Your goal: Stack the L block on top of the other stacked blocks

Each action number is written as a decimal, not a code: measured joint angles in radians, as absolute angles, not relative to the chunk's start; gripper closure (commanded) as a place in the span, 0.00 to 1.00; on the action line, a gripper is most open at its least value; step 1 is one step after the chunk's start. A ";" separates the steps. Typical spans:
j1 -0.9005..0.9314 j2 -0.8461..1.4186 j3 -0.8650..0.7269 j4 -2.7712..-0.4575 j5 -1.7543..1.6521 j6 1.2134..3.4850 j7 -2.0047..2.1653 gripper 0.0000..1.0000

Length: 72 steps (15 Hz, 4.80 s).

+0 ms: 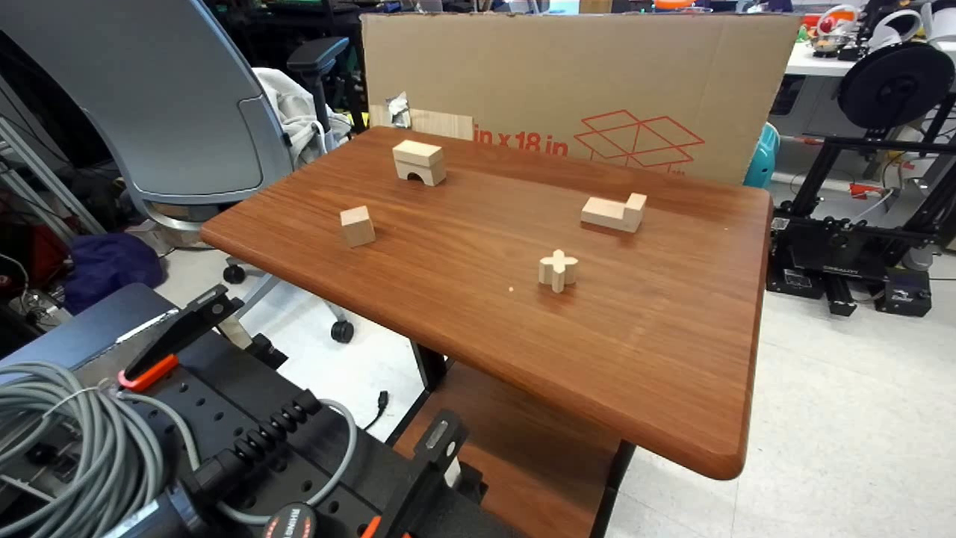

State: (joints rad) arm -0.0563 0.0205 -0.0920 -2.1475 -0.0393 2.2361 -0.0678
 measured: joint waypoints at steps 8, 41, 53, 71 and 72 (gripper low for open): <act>-0.097 0.253 -0.098 -1.957 -0.041 2.282 -0.074 0.00; -0.184 0.784 -0.019 -1.615 0.004 2.363 -0.250 0.39; -0.242 0.694 0.008 -1.673 0.096 2.360 -0.283 0.96; 0.094 0.458 0.045 -1.819 0.163 2.293 0.221 0.96; 0.100 0.467 0.045 -1.815 0.154 2.291 0.221 0.96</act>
State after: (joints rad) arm 0.0996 0.4671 0.0452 -1.8146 0.1541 2.2906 0.2207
